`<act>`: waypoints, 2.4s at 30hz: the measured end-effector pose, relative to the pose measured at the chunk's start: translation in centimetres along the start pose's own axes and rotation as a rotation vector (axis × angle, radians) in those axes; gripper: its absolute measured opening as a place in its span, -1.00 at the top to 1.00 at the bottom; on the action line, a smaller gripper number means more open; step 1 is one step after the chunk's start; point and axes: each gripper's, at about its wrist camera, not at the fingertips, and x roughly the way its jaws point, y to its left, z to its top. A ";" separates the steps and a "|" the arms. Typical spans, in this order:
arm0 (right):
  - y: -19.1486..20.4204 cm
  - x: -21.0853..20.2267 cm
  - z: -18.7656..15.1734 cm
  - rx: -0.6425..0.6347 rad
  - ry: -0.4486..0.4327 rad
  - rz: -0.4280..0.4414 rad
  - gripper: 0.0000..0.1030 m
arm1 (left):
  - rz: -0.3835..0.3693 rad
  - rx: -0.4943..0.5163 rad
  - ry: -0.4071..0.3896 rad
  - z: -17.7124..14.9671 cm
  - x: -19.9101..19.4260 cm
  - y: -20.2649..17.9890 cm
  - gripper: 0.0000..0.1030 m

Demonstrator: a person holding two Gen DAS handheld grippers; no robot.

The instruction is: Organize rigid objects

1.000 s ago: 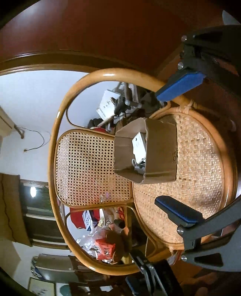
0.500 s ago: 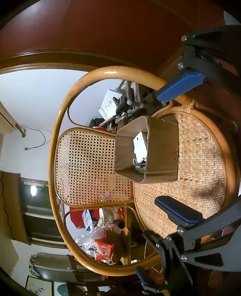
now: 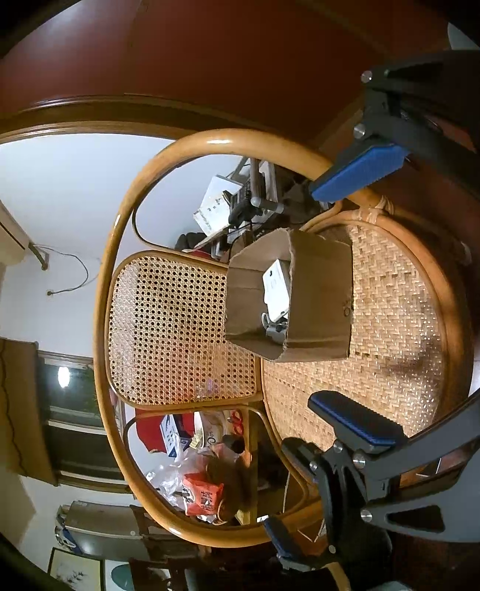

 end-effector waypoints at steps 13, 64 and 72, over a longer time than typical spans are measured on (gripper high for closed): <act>-0.1 -1.0 0.7 -0.015 0.003 -0.003 -1.00 | 0.014 -0.003 0.011 1.4 -1.4 1.0 -0.99; -0.5 -5.9 5.4 0.019 -0.035 0.013 -1.00 | -0.013 0.000 -0.061 7.8 -8.7 0.9 -1.00; -0.4 -6.0 5.4 0.014 -0.035 0.011 -1.00 | 0.017 0.001 -0.058 7.9 -8.3 0.8 -0.99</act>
